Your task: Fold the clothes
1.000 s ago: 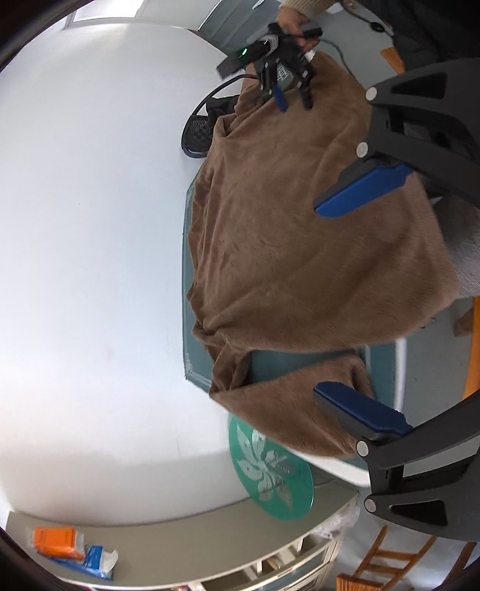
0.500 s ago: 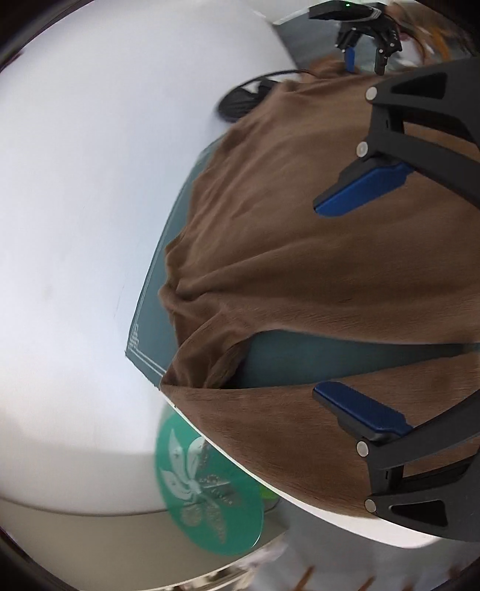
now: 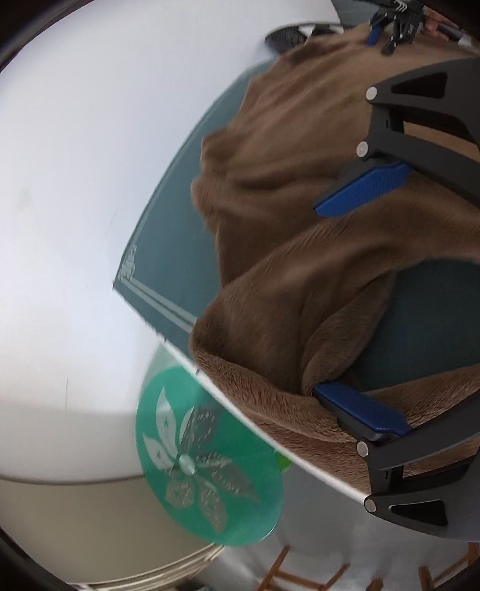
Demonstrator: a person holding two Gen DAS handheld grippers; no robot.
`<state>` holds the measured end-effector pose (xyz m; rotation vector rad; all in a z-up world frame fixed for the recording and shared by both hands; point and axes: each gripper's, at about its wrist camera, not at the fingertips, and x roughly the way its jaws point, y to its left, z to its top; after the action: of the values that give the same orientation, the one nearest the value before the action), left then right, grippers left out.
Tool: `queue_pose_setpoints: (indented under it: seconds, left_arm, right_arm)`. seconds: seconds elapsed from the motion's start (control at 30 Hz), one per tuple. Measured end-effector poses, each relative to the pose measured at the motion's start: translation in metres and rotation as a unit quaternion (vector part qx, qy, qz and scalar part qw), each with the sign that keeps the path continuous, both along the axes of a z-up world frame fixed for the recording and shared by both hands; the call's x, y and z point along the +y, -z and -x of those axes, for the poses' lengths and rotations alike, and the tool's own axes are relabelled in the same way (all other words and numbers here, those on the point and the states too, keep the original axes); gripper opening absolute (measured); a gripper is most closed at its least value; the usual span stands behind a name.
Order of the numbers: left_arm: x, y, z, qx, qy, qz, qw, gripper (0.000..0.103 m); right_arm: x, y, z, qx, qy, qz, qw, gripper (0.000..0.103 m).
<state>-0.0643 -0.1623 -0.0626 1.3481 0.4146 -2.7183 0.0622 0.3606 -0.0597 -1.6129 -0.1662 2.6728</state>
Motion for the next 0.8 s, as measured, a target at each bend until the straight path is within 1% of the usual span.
queue_pose_setpoints:
  seconds: [0.03,0.07,0.13,0.17,0.23,0.27,0.3,0.4,0.5,0.53,0.6,0.67,0.73,0.8]
  left_arm:
    - [-0.002,0.002,0.004,-0.003,-0.005,0.015,0.9999,0.093]
    - [-0.002,0.003,0.007,-0.006,-0.009,0.039,0.9992,0.093]
    - [-0.003,0.009,0.013,-0.016,-0.017,0.071,0.9972,0.093]
    - [-0.004,0.012,0.016,-0.021,-0.019,0.081,0.9963,0.093]
    - [-0.005,0.018,0.021,-0.027,-0.018,0.081,0.9962,0.094]
    - [-0.005,0.017,0.021,-0.026,-0.019,0.084,0.9959,0.094]
    - [-0.005,0.017,0.022,-0.026,-0.019,0.086,0.9958,0.094]
    - [-0.007,0.006,0.021,-0.016,-0.016,0.070,0.9973,0.094]
    - [0.001,-0.016,0.022,0.013,-0.002,0.052,0.9986,0.094]
    - [0.008,-0.023,0.027,0.019,0.007,0.053,0.9984,0.094]
    - [0.024,-0.035,0.037,0.031,0.027,0.056,0.9976,0.094]
    - [0.045,-0.040,0.049,0.035,0.053,0.071,0.9955,0.094]
    - [0.066,-0.037,0.062,0.029,0.070,0.097,0.9923,0.094]
    - [0.078,-0.031,0.078,0.015,0.075,0.121,0.9896,0.094]
  right_arm:
    - [0.012,0.001,-0.001,0.003,0.015,-0.018,1.000,0.075]
    - [0.023,0.001,-0.003,0.008,0.032,-0.037,0.999,0.075]
    - [0.045,0.000,-0.006,0.020,0.066,-0.082,0.994,0.077]
    - [0.058,0.000,-0.006,0.024,0.079,-0.084,0.993,0.089]
    - [0.074,0.002,-0.003,0.016,0.090,-0.049,0.995,0.092]
    - [0.075,0.002,0.000,0.012,0.087,-0.052,0.995,0.095]
    - [0.073,0.001,0.003,0.010,0.082,-0.067,0.994,0.097]
    - [0.062,-0.005,0.013,-0.001,0.081,-0.094,0.992,0.097]
    - [0.045,-0.032,0.021,0.030,0.066,-0.081,0.994,0.097]
    - [0.038,-0.043,0.027,0.044,0.060,-0.075,0.994,0.097]
    - [0.025,-0.053,0.046,0.058,0.051,-0.071,0.994,0.097]
    - [0.015,-0.051,0.077,0.056,0.046,-0.072,0.995,0.097]
    - [0.016,-0.038,0.101,0.042,0.053,-0.067,0.995,0.097]
    - [0.022,-0.020,0.123,0.028,0.068,-0.072,0.995,0.097]
